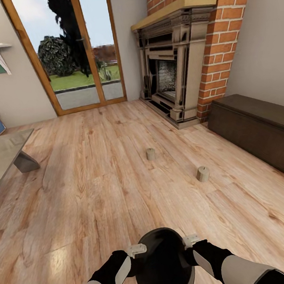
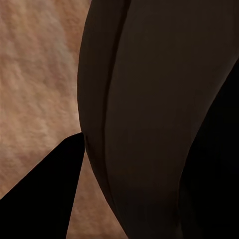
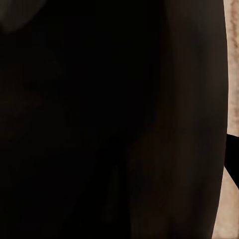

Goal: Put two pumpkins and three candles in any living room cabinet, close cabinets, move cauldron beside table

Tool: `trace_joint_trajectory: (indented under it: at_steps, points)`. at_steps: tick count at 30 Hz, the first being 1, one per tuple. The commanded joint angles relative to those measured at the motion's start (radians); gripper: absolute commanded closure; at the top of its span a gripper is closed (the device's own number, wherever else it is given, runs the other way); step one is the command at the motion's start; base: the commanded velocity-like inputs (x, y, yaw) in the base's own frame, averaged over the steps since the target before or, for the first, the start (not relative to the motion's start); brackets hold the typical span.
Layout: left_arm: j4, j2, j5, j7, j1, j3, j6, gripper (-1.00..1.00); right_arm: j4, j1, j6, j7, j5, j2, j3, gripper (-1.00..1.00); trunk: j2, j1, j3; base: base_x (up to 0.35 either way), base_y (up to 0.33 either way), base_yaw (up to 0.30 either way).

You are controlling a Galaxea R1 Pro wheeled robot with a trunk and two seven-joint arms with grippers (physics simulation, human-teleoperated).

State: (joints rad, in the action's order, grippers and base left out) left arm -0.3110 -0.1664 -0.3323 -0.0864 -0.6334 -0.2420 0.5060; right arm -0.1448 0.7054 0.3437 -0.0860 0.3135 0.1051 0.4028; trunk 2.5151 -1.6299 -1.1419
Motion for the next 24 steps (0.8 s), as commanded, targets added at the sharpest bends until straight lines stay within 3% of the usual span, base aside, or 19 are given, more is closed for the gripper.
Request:
trace_joint_trajectory:
  at_steps: [1, 21, 24]
  points:
    - [-0.002, 0.001, -0.004, -0.009, 0.0, -0.008, 0.005, 1.0, -0.001, 0.0, 0.004, 0.0, 0.007, -0.001, 0.01, 1.0, 0.0, 0.0, -0.001, 0.0, 0.0, 0.0]
    - [-0.003, 0.001, -0.004, -0.009, 0.0, -0.008, 0.005, 1.0, -0.001, 0.0, 0.004, 0.0, 0.007, -0.001, 0.01, 1.0, 0.0, 0.0, -0.001, 0.0, 0.0, 0.0]
    - [-0.002, 0.001, -0.004, -0.009, 0.0, -0.008, 0.005, 1.0, -0.001, 0.0, 0.004, 0.0, 0.007, -0.001, 0.01, 1.0, 0.0, 0.001, 0.011, 0.0, 0.0, 0.0]
